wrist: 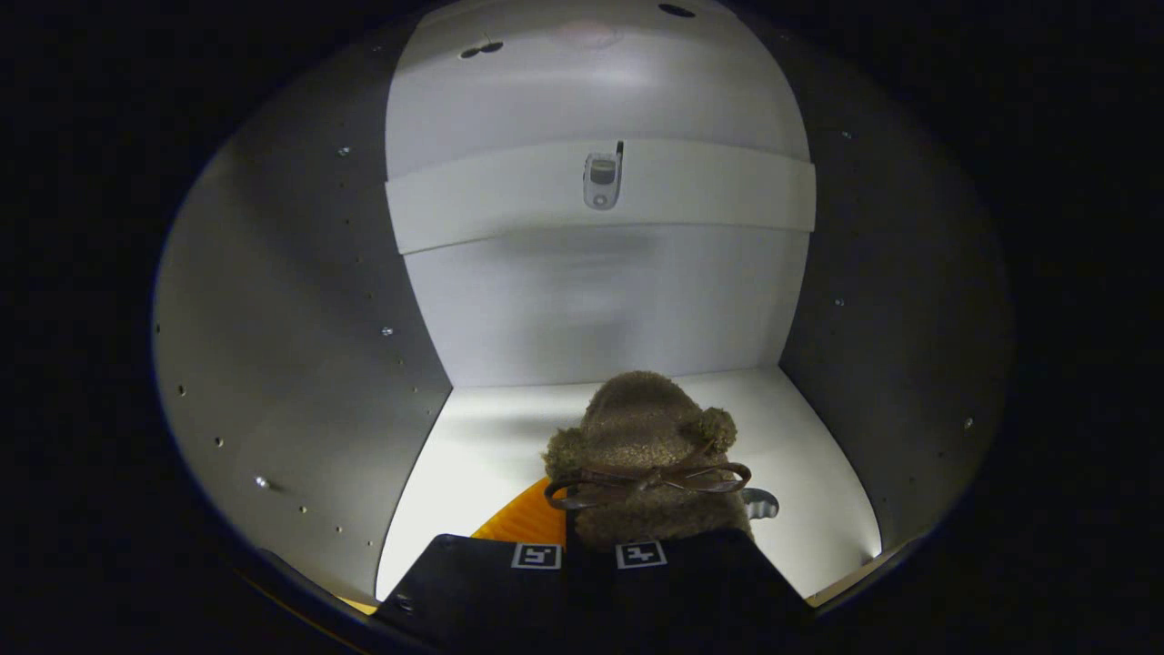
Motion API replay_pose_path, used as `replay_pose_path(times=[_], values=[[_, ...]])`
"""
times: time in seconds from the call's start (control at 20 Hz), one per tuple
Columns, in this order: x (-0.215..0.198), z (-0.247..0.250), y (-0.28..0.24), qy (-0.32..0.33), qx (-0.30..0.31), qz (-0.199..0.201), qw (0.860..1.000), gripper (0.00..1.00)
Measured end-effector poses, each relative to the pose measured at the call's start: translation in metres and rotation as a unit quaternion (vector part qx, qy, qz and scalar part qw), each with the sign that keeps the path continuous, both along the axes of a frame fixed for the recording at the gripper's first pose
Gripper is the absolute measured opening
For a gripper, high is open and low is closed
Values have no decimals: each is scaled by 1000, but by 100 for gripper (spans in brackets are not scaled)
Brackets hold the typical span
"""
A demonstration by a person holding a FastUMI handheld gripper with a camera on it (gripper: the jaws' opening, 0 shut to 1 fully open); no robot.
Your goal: Open the shoe cabinet door, grab the shoes and put them into the shoe cabinet, then close the shoe cabinet door.
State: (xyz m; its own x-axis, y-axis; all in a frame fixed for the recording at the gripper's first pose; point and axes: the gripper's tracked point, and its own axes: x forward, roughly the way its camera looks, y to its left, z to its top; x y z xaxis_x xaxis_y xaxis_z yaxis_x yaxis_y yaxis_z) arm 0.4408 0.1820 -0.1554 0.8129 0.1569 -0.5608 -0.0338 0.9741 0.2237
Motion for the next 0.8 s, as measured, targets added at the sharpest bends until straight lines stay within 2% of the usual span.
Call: replay_pose_path(times=[0.1, 0.2, 0.4, 0.75, 0.8], values=[[5, -12, 1, 28, 12, -15, 999, 7], [8, -6, -1, 26, 20, -26, 999, 13], [-3, -7, 1, 35, 17, -12, 999, 20], [-39, 25, -3, 27, 31, 13, 999, 78], [-46, 30, -5, 24, 36, 14, 999, 82]])
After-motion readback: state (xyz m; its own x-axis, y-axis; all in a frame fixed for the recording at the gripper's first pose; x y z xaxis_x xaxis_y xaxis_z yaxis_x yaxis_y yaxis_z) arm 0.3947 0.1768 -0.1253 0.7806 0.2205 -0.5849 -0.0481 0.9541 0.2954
